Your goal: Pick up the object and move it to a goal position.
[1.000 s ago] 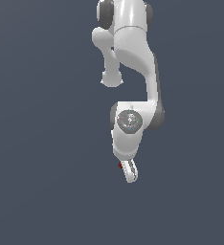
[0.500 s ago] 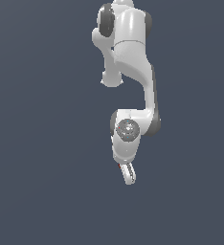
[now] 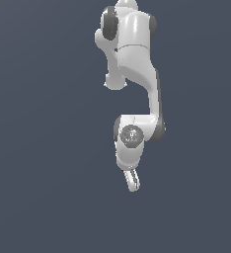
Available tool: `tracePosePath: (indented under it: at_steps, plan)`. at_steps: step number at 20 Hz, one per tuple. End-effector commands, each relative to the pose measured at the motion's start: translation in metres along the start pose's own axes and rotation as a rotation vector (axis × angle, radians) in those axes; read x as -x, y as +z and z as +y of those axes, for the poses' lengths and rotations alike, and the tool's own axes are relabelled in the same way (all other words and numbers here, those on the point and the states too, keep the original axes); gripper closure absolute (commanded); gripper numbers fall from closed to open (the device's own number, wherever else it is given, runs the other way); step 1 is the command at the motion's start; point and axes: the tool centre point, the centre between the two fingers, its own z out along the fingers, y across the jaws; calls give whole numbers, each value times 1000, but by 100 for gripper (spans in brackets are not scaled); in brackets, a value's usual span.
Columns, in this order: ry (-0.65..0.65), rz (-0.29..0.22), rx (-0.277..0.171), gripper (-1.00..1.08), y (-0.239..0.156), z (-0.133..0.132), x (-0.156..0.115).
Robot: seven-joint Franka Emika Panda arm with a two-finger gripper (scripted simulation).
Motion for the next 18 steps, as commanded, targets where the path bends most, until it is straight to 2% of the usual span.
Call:
tracePosePath:
  at_steps: [1,10,18]
  plan:
    - [0,0,0,108,0,0,0]
    - [0,0,0,108,-4,0,4]
    - [0,0,0,108,-39,0,34]
